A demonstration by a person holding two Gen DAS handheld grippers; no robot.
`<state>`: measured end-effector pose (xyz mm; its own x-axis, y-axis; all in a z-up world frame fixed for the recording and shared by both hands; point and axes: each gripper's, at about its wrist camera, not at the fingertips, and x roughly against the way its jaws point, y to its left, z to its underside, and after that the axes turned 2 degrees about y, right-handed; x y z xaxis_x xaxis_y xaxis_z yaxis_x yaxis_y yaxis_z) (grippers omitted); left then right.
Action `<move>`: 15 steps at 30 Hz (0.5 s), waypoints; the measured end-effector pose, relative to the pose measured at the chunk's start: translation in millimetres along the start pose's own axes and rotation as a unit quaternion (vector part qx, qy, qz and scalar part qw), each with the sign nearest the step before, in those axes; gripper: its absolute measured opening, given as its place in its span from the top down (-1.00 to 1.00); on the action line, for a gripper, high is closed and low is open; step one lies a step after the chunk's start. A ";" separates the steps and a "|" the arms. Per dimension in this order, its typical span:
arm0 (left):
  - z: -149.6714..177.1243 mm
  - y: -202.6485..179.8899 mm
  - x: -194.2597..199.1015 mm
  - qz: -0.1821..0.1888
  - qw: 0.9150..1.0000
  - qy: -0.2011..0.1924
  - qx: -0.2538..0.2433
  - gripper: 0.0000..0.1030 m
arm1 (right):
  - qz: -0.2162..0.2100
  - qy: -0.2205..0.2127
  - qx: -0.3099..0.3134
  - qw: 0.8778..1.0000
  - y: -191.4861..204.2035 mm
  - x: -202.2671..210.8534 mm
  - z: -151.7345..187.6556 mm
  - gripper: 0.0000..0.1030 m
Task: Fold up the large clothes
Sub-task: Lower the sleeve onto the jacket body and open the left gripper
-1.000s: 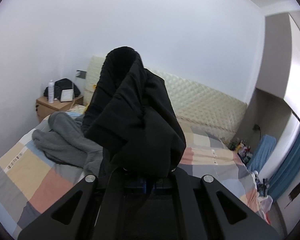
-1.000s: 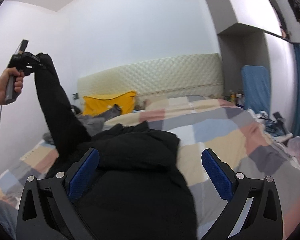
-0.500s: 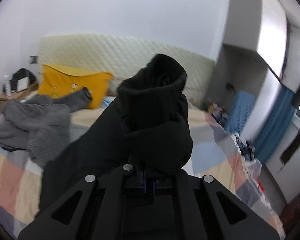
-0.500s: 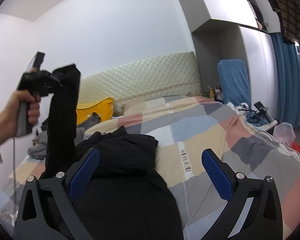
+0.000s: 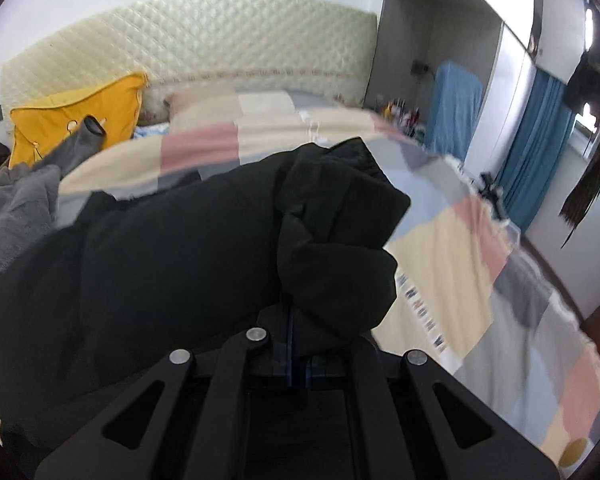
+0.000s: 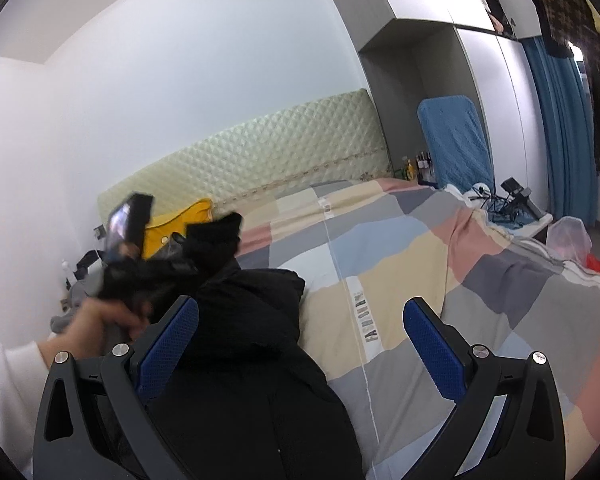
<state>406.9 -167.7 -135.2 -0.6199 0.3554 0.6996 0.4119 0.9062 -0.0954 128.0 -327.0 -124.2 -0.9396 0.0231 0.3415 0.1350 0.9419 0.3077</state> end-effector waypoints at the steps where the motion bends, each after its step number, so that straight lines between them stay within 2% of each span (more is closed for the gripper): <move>1: 1.9 -2.2 -6.8 -0.007 1.000 0.003 -0.002 0.94 | 0.000 0.000 0.000 1.000 -0.1 -0.5 1.2 -1.00; 7: 11.8 -7.4 -41.2 -0.021 1.000 0.022 -0.006 0.93 | 0.000 0.013 0.003 1.000 2.5 -13.1 6.2 -1.00; 8: 13.6 -7.4 -48.4 -0.031 0.999 0.032 -0.013 0.90 | 0.004 0.014 0.009 1.000 5.6 -14.8 6.4 -1.00; 10: 16.2 -10.5 -63.7 -0.075 0.994 0.067 -0.037 0.85 | 0.016 0.011 0.034 0.999 14.9 -16.5 8.0 -1.00; 11: 17.1 -11.5 -67.0 -0.081 0.993 0.073 -0.043 0.85 | 0.016 0.010 0.045 0.999 19.0 -16.7 8.8 -1.00; 15: 14.9 -20.7 -60.6 -0.080 0.992 0.076 -0.053 0.73 | 0.012 0.015 0.055 0.998 23.7 -18.7 11.2 -1.00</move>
<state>426.0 -204.6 -186.1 -0.5789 0.1634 0.7988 0.3900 0.9159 0.0953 145.2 -301.3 -133.2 -0.9267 0.0385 0.3739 0.1212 0.9722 0.2002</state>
